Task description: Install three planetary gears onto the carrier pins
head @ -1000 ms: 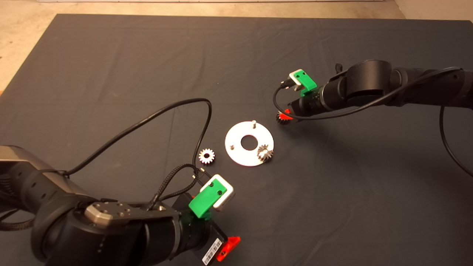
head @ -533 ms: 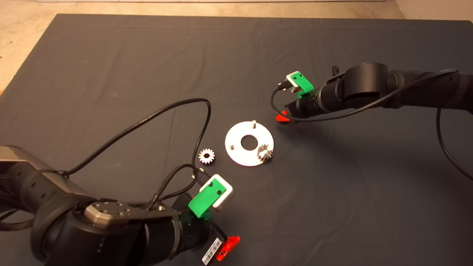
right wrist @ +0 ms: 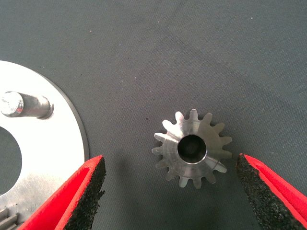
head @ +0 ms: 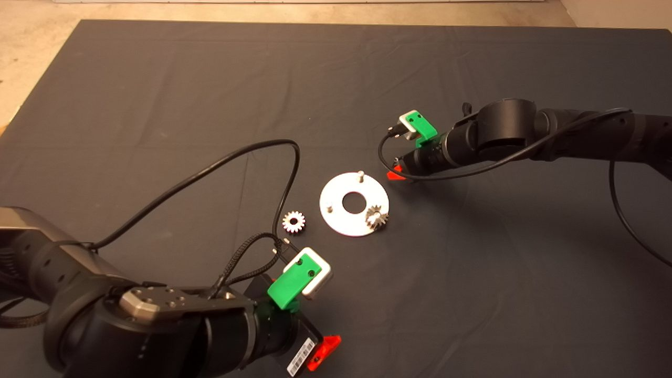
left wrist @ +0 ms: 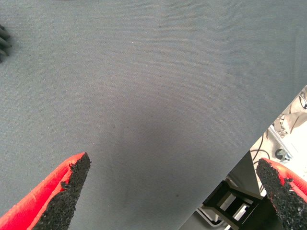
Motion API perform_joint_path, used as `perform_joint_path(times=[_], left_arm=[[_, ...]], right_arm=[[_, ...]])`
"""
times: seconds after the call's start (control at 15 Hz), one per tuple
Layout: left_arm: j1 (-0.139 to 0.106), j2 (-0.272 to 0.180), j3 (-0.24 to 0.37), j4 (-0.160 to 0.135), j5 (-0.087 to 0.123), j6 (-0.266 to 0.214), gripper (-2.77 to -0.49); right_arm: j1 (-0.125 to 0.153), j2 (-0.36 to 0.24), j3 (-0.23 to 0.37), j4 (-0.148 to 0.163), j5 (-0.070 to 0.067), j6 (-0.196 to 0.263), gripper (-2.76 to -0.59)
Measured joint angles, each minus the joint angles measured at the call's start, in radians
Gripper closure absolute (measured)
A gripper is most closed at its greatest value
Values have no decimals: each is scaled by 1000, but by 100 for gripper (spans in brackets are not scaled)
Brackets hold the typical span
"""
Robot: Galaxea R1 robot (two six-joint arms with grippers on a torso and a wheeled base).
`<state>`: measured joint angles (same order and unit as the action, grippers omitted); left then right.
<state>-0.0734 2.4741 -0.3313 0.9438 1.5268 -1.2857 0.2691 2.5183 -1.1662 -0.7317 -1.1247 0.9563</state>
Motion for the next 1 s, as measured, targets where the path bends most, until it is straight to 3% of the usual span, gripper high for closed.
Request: perform_joint_path(times=[0.33, 0.73, 1.0], left_arm=[[0, 0, 0, 0, 0, 0, -251], [0, 0, 0, 0, 0, 0, -251], [0, 0, 0, 0, 0, 0, -251]], right_arm=[[0, 2, -23, 0, 0, -41, -202], [0, 8, -39, 0, 1, -51, -196], [0, 8, -50, 0, 17, -51, -181]])
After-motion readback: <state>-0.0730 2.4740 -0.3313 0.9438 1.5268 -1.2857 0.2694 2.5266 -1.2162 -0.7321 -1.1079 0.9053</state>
